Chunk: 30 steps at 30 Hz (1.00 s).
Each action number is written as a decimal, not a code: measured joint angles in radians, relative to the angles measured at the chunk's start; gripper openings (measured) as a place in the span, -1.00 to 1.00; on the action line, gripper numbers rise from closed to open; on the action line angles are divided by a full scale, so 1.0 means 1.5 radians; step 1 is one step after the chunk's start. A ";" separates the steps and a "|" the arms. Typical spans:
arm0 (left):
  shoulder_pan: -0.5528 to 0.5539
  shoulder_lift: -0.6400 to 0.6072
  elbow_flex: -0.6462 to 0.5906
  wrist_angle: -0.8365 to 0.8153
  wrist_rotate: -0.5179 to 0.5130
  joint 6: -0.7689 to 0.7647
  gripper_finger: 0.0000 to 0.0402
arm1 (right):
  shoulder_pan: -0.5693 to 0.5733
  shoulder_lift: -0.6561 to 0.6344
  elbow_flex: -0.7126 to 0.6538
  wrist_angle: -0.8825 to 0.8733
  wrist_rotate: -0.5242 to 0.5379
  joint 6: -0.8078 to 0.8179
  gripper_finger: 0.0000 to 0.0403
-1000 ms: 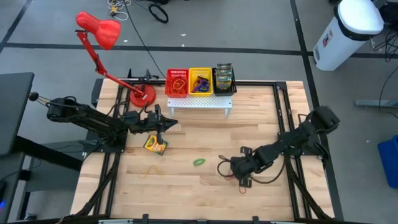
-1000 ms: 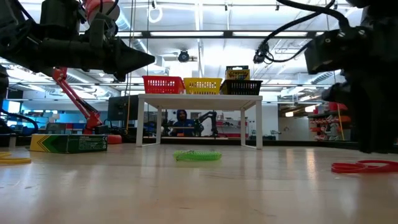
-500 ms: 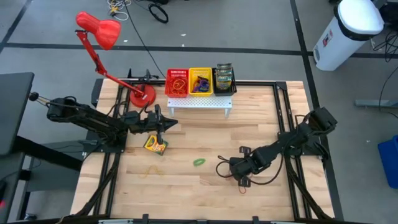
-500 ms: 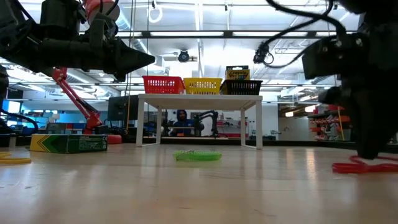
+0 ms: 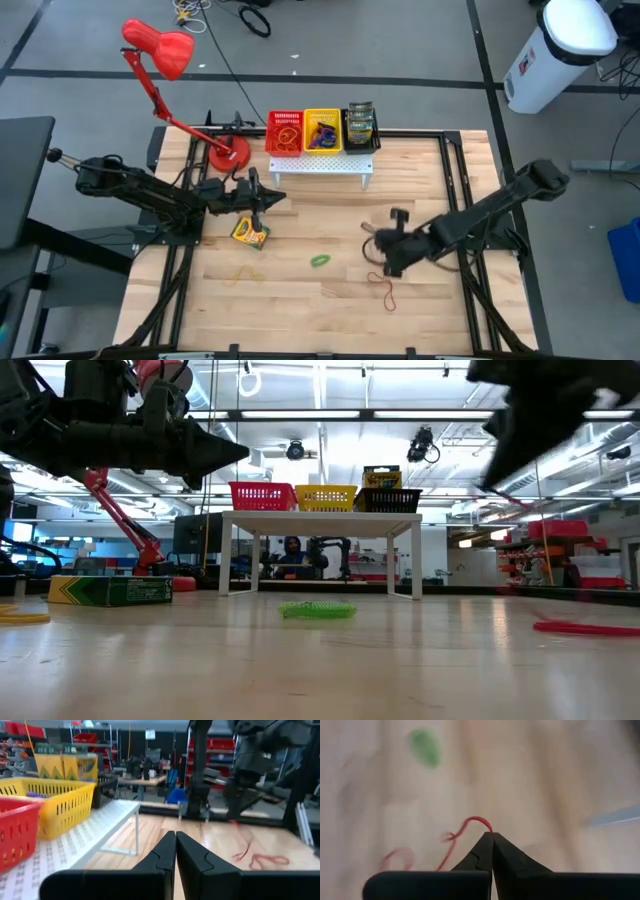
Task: Pick & Place Office Desk Supplies
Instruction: Put the red rubber band into the red bin on the shelf
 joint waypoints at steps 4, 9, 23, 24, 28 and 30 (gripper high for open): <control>-0.001 0.000 0.000 0.021 0.012 -0.050 -0.91 | -0.042 -0.036 0.000 0.025 0.102 -0.062 -0.99; 0.007 0.005 0.056 -0.067 0.089 -0.130 -0.90 | -0.128 -0.028 -0.001 0.165 0.109 -0.199 -0.99; -0.075 0.228 0.301 -0.252 -0.015 -0.111 -0.20 | -0.221 0.058 -0.002 0.381 0.000 -0.341 -0.99; -0.075 0.241 0.311 -0.251 -0.021 -0.110 -0.14 | -0.220 0.058 -0.003 0.385 -0.001 -0.341 -0.99; -0.077 0.285 0.353 -0.251 -0.023 -0.102 0.08 | -0.222 0.060 -0.001 0.410 -0.006 -0.341 -0.99; -0.078 0.300 0.368 -0.252 -0.023 -0.102 0.14 | -0.221 0.060 -0.001 0.417 -0.007 -0.341 -0.99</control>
